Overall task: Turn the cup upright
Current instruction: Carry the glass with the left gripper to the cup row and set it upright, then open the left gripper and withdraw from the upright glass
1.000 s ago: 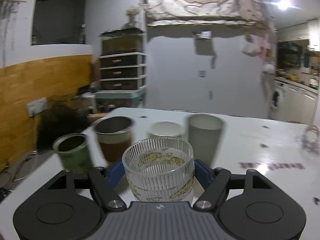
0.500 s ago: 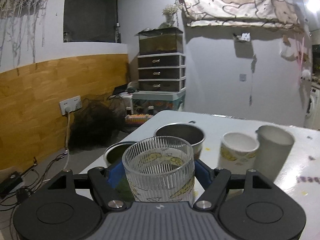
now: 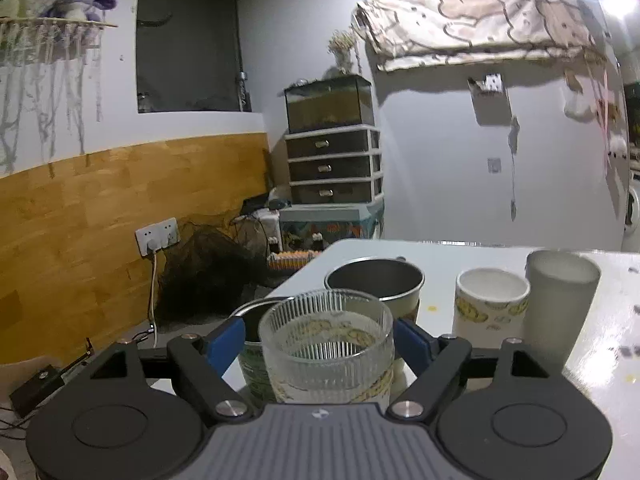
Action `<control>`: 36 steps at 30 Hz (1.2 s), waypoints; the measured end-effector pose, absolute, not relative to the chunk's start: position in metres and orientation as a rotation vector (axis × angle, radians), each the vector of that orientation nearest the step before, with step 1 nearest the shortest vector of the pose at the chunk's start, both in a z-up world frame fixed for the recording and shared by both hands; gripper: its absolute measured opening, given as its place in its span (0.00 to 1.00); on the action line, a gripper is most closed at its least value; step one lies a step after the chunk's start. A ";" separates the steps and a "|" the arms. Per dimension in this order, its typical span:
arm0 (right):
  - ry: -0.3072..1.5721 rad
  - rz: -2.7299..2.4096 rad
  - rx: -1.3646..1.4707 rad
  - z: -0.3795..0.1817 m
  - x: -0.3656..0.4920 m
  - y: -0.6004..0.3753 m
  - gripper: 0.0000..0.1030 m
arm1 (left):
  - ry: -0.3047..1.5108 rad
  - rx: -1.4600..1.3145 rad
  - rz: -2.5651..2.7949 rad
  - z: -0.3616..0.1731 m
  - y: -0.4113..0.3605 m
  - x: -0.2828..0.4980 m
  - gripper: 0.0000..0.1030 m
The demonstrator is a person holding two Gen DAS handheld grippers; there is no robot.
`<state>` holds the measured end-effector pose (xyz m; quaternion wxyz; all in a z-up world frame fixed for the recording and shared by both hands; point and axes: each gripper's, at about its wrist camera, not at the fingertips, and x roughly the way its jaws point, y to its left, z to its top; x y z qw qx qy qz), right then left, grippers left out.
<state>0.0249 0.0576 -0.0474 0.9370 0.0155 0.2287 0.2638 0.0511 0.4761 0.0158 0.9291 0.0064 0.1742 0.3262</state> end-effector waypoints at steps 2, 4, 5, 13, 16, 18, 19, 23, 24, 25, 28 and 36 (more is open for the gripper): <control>0.443 0.545 0.046 -0.043 0.029 0.057 0.46 | 0.341 0.001 0.656 0.020 0.469 0.043 0.88; 0.417 0.548 0.057 -0.037 0.034 0.058 0.46 | 0.319 -0.015 0.635 0.026 0.459 0.031 0.90; 0.404 0.549 0.061 -0.034 0.037 0.059 0.47 | 0.310 -0.024 0.622 0.029 0.454 0.025 0.90; 0.277 0.580 0.052 -0.012 0.054 0.074 0.57 | 0.263 -0.045 0.517 0.039 0.395 -0.019 0.97; 0.264 0.587 0.041 -0.008 0.059 0.080 0.64 | 0.259 -0.060 0.485 0.037 0.378 -0.030 0.99; 0.266 0.585 0.032 -0.008 0.063 0.084 0.68 | 0.266 -0.065 0.477 0.031 0.369 -0.035 0.99; 0.269 0.583 0.027 -0.008 0.065 0.086 0.68 | 0.270 -0.061 0.472 0.028 0.363 -0.037 1.00; 0.290 0.581 0.008 -0.012 0.070 0.092 0.77 | 0.295 -0.058 0.452 0.018 0.345 -0.042 1.00; 0.295 0.583 0.000 -0.014 0.071 0.094 0.79 | 0.300 -0.058 0.448 0.015 0.342 -0.042 1.00; 0.299 0.584 -0.009 -0.016 0.072 0.096 0.81 | 0.303 -0.056 0.440 0.012 0.338 -0.043 1.00; 0.310 0.586 -0.032 -0.020 0.073 0.101 0.88 | 0.322 -0.059 0.424 0.005 0.331 -0.043 1.00; 0.338 0.592 -0.072 -0.027 0.072 0.112 1.00 | 0.346 -0.069 0.412 -0.007 0.323 -0.044 1.00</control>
